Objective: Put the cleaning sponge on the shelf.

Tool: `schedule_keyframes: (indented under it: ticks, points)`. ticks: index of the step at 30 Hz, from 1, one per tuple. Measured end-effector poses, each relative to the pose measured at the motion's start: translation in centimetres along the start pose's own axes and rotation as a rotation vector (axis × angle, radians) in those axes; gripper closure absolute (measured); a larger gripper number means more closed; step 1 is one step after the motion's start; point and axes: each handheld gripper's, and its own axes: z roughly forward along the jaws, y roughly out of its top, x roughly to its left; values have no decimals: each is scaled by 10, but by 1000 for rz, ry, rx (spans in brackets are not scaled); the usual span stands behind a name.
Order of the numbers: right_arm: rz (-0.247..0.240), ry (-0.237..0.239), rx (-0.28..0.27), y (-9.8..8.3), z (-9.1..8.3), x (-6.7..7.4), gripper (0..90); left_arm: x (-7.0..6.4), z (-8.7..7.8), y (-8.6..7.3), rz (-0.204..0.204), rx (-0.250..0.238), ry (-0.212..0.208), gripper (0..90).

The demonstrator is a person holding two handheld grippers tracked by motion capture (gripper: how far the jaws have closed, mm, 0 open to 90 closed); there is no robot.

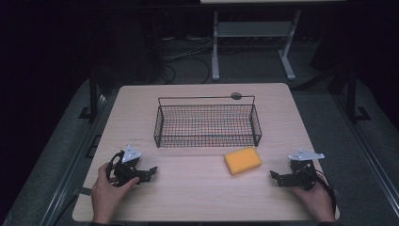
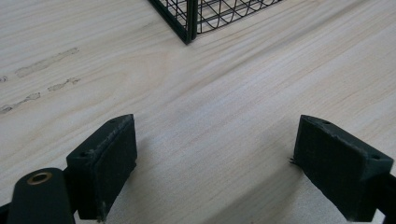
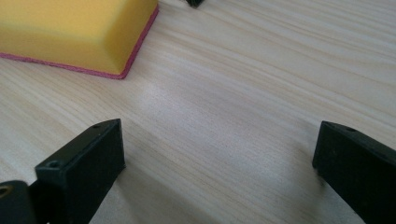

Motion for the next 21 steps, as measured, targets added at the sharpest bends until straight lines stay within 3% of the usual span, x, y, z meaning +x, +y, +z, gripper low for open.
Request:
schedule_keyframes:
  ticks: [6, 9, 10, 14, 19, 21]
  points:
    - [-4, 3, -1, 0, 0, 0, 20, 0, 0, 0, 0, 0, 0, 125]
    - [-2, 4, 4, 1, -2, -1, 91, 0, 0, 0, 0, 0, 0, 125]
    - [-13, 14, 7, 2, -6, -2, 160, 0, 0, 0, -1, 0, 0, 125]
    - [-16, 13, 2, 6, -11, -2, 275, 0, 0, 0, 0, 1, 0, 125]
    - [-25, 41, -18, 15, -18, -2, 501, 0, 0, 0, -1, 0, 0, 125]
    - [-27, 48, -22, 16, -19, -2, 535, 0, 0, 0, 0, 0, -1, 125]
